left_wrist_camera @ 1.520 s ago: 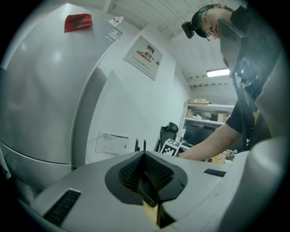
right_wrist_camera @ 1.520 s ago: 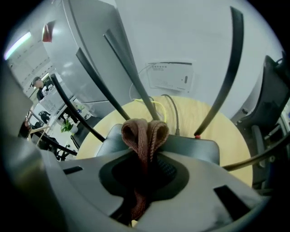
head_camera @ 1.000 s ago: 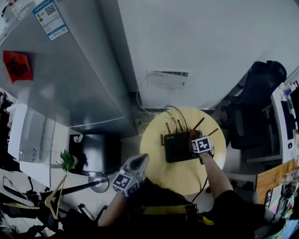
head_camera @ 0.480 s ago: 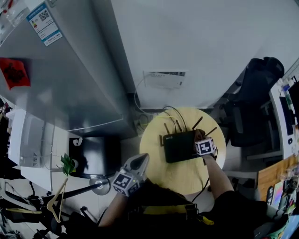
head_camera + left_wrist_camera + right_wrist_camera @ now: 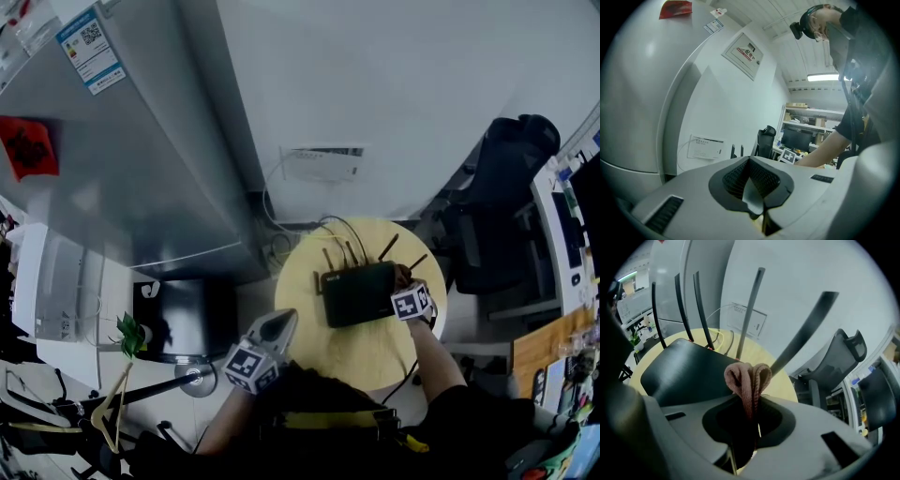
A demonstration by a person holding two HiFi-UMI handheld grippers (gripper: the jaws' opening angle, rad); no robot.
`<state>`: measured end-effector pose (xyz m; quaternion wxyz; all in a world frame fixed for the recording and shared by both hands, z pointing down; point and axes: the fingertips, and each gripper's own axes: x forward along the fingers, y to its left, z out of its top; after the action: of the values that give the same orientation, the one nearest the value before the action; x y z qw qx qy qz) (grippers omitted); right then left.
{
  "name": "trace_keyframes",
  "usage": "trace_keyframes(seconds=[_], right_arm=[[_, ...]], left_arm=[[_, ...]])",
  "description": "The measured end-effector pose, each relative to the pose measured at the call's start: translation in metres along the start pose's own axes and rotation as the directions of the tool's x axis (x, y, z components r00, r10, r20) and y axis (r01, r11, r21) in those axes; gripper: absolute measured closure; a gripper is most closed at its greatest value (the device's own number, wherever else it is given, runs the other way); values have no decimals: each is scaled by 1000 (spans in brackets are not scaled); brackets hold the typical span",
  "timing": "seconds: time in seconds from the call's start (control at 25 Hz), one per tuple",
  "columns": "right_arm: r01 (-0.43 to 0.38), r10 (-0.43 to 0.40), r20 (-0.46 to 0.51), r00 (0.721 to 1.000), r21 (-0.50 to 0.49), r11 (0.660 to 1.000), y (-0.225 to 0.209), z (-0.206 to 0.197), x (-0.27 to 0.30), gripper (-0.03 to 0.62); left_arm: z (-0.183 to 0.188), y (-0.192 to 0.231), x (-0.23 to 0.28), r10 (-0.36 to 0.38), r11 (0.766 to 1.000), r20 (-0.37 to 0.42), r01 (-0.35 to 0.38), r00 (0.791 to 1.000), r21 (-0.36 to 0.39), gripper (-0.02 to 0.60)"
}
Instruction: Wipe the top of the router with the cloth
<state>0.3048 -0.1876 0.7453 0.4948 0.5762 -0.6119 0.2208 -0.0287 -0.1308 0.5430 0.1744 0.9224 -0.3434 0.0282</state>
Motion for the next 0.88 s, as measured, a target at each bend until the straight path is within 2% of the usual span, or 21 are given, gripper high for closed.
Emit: trace_keyframes(seconds=[0.08,0.2,0.28,0.36,0.44,0.52,0.6,0.8,0.88], right_arm=[[13,-13,14,1000,-16,1000,-4,-3,-7,531],[27,-24,83,996,-40,999,-6,6,-30,531],[-15,18,135,991,-27,1000,0,8,-37,531],[-113,117,191,975,-29,993,17,19,-49,531],[-276,278,225,934,-39,960,51,34,-68,531],[-434,426,241,872,-23,901,86,46,-84,531],[-545,528,242,814,4,838,117,54,-94,531],[-714,703,161,693,19,700,191,56,-100,531],[-750,744,113,659,16,661,216,54,-100,531]], left_arm=[[1,-3,2,-7,1000,4,7,1000,1,581],[-1,-6,5,-20,1000,2,20,1000,6,581],[0,-9,6,-21,1000,5,20,1000,3,581],[-2,-10,7,-22,1000,7,22,1000,5,581],[-3,-10,6,-19,1000,12,19,1000,6,581],[-1,-11,4,-12,1000,16,12,1000,3,581],[0,-11,1,-1,1000,18,1,1000,2,581],[1,-6,-12,52,999,25,-52,998,-4,581],[1,-3,-18,76,997,28,-76,997,-6,581]])
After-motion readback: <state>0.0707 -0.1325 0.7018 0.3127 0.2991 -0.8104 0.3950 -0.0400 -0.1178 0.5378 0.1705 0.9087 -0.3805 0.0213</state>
